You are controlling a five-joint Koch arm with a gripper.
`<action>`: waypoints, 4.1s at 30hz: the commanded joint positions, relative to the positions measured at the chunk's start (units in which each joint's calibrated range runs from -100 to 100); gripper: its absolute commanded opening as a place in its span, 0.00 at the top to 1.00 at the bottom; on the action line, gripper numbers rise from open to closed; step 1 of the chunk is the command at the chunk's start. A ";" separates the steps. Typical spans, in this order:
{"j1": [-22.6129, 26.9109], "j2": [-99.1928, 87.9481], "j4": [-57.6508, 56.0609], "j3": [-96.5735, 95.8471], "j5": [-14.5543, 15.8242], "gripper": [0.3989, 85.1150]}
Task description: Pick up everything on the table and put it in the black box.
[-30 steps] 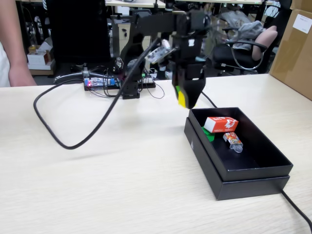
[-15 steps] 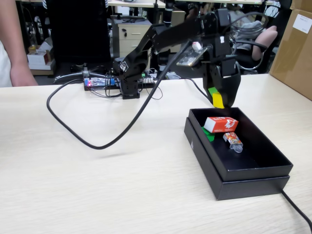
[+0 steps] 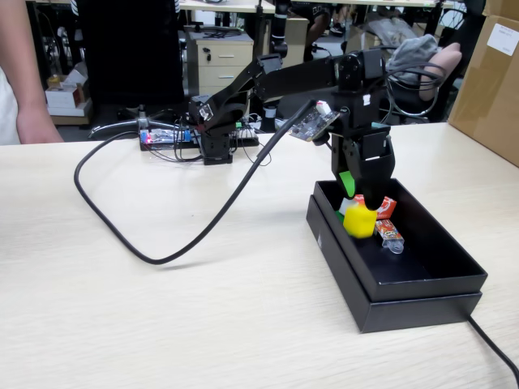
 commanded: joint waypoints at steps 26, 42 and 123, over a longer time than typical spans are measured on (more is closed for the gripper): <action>-15.63 -24.13 -2.05 -17.07 -4.88 0.41; -18.75 -14.84 4.69 -17.80 -8.01 0.39; -13.19 -121.32 51.60 -140.55 -11.14 0.40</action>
